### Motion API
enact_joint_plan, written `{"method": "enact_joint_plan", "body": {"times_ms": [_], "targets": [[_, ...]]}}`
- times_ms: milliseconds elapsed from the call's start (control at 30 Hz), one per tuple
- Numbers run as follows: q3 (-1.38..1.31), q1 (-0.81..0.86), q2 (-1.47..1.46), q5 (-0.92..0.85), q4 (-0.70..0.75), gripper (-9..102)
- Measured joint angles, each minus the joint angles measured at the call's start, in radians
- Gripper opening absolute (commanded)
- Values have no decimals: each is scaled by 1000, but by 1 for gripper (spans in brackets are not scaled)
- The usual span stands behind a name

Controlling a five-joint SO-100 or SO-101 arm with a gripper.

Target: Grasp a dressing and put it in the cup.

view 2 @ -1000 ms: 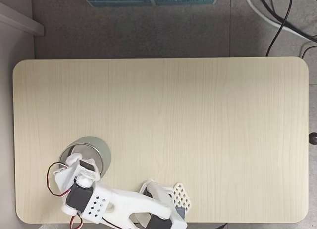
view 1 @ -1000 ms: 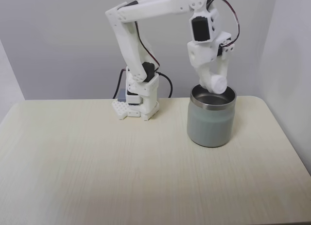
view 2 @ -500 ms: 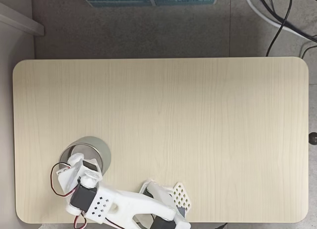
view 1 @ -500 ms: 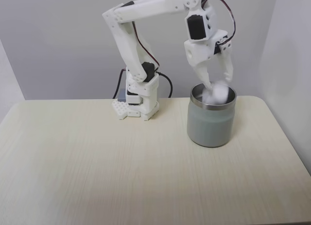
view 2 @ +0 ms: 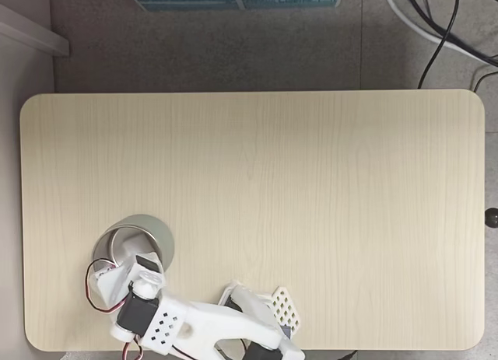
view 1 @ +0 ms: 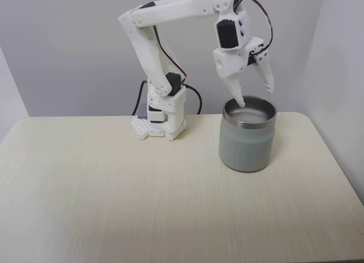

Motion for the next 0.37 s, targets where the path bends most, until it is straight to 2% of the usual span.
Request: {"method": "enact_joint_plan", "body": {"times_ms": [367], "targets": [[0, -3, 35, -6, -21, 26]]}}
